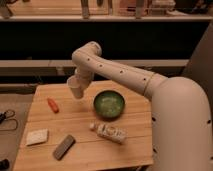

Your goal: Pick up the ceramic cup

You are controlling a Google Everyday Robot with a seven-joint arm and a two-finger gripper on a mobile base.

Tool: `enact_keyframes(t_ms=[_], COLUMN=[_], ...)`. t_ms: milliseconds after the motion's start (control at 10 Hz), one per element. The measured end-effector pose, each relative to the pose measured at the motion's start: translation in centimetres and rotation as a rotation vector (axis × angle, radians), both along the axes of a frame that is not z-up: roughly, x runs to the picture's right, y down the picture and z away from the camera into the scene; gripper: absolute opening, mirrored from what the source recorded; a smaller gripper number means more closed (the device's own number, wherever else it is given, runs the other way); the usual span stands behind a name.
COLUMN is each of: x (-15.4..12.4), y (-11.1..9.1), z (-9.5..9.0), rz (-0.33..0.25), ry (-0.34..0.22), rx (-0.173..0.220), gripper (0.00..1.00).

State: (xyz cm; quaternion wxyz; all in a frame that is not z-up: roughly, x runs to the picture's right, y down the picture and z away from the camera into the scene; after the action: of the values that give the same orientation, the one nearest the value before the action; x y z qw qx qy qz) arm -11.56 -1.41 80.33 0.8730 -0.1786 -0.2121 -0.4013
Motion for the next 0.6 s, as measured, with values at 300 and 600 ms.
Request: enact_keyframes(t_ms=[300, 600], x=[-0.28, -0.57], y=[-0.13, -0.29], z=[-0.71, -1.31], rz=[0.003, 0.004], ry=[-0.003, -0.008], rx=[-0.001, -0.003], gripper=[0.00, 0.00])
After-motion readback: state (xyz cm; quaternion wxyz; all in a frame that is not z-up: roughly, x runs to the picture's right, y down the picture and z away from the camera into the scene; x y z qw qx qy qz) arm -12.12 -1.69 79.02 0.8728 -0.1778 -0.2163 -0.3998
